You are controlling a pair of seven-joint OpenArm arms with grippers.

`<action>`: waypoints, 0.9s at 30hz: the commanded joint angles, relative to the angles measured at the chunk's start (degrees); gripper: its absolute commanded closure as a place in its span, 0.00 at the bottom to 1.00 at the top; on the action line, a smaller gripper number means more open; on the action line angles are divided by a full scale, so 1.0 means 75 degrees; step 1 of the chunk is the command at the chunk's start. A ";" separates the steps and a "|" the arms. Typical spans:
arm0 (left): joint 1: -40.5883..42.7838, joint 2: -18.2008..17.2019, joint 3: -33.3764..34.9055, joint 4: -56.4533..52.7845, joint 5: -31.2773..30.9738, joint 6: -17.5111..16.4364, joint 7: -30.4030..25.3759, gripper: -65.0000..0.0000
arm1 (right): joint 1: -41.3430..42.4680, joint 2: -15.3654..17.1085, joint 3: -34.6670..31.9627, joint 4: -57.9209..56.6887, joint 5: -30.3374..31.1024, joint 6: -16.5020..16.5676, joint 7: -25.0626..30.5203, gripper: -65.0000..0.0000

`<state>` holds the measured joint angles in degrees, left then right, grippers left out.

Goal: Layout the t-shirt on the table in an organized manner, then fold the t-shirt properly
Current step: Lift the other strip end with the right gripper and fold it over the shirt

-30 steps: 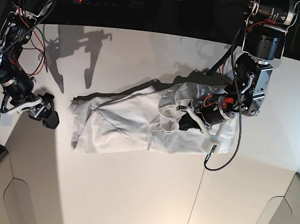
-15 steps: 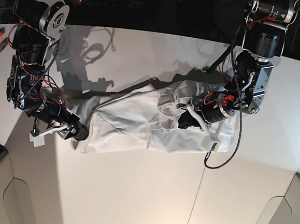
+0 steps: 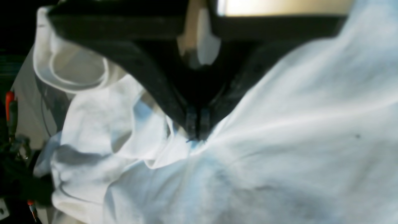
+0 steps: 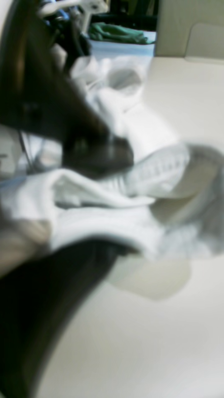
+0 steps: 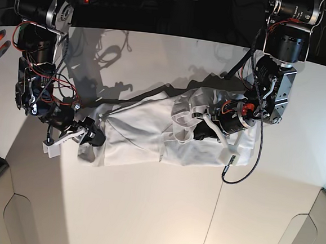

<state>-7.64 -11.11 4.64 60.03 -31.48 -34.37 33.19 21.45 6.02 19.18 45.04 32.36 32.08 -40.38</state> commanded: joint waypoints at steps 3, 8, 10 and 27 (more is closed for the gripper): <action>0.0023 -0.0047 0.0023 0.0166 -0.0242 -0.0294 0.0463 1.00 | 0.0064 0.0026 -0.0009 0.0076 0.0586 -0.0017 -0.0504 1.00; 0.0023 -0.0061 -0.0259 0.1282 -0.1134 -0.0751 0.1244 1.00 | 0.0093 0.0020 -0.0009 0.0463 0.0708 -0.0017 -0.0877 1.00; 0.0026 -0.0067 -0.0568 0.1906 -0.1460 -0.0751 0.1950 1.00 | 0.0096 0.0020 -0.0009 0.0720 0.0592 -0.0017 -0.0877 1.00; 0.1585 -0.1364 -0.2436 0.2830 0.0204 -0.0047 0.1990 0.98 | 0.0073 -0.0297 -0.0026 0.3410 0.1376 -0.0020 -0.2602 1.00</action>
<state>4.93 -20.75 -13.47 80.51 -29.15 -34.52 48.97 20.62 3.88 19.09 69.60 40.95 31.44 -60.95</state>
